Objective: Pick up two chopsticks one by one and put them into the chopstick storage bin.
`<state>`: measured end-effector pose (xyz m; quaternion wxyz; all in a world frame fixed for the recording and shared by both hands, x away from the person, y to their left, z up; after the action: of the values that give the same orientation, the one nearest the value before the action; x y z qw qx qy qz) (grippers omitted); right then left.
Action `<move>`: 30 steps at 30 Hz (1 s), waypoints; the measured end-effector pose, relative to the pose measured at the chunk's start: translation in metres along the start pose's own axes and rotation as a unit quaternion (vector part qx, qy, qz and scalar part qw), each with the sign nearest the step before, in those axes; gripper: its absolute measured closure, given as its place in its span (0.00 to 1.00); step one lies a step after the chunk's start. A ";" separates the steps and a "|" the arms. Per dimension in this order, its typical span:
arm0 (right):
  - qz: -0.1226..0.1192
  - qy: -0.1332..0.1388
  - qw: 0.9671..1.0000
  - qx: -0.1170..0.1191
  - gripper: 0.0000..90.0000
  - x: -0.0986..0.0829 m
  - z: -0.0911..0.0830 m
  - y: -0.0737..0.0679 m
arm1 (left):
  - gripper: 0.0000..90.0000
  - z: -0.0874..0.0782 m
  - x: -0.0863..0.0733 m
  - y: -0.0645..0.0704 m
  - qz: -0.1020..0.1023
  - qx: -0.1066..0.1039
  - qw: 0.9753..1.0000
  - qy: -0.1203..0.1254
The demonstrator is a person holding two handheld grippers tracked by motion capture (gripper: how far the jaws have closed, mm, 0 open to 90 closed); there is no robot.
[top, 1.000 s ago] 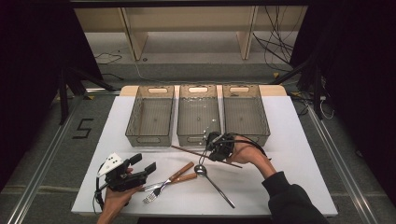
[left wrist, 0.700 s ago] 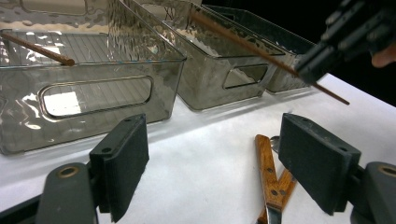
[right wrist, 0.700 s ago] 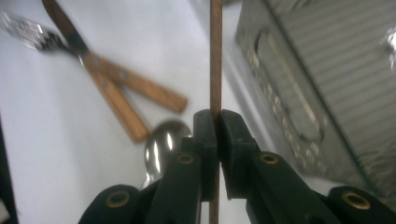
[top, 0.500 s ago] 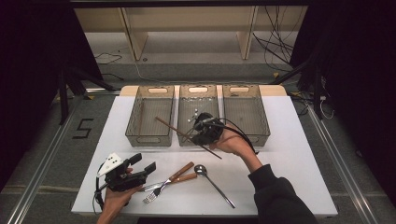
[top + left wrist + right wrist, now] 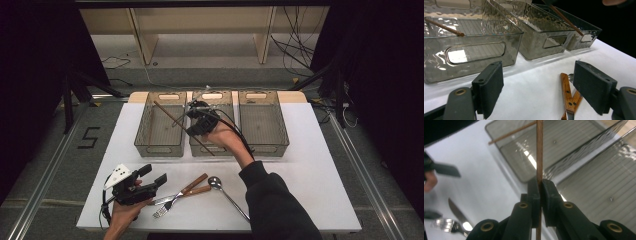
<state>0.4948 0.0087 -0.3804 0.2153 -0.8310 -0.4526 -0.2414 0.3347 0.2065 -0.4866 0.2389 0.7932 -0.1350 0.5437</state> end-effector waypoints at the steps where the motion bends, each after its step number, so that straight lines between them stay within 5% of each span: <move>1: 0.003 0.001 1.000 0.000 0.96 0.003 0.001 0.000 | 0.27 0.000 0.000 0.000 0.000 0.000 1.000 0.000; 9: 0.036 0.020 0.999 -0.004 0.96 0.029 0.014 0.002 | 0.27 0.000 0.000 0.000 0.000 0.000 1.000 0.001; 30: 0.115 0.005 0.993 -0.013 0.95 0.070 0.054 0.007 | 0.27 -0.001 0.001 0.001 0.001 -0.003 1.000 0.003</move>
<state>0.5449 0.0819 -0.3819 0.2334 -0.8790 -0.3497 -0.2249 0.3339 0.2063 -0.4855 0.2408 0.7905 -0.1367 0.5463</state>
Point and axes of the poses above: each handheld gripper's, and its own axes: z roughly forward along the jaws, x roughly out of its top, y roughly to its right, the point moved 3 cm from there along z, roughly forward along the jaws, and after that the axes turned 5 degrees about x, right-handed, at the moved point
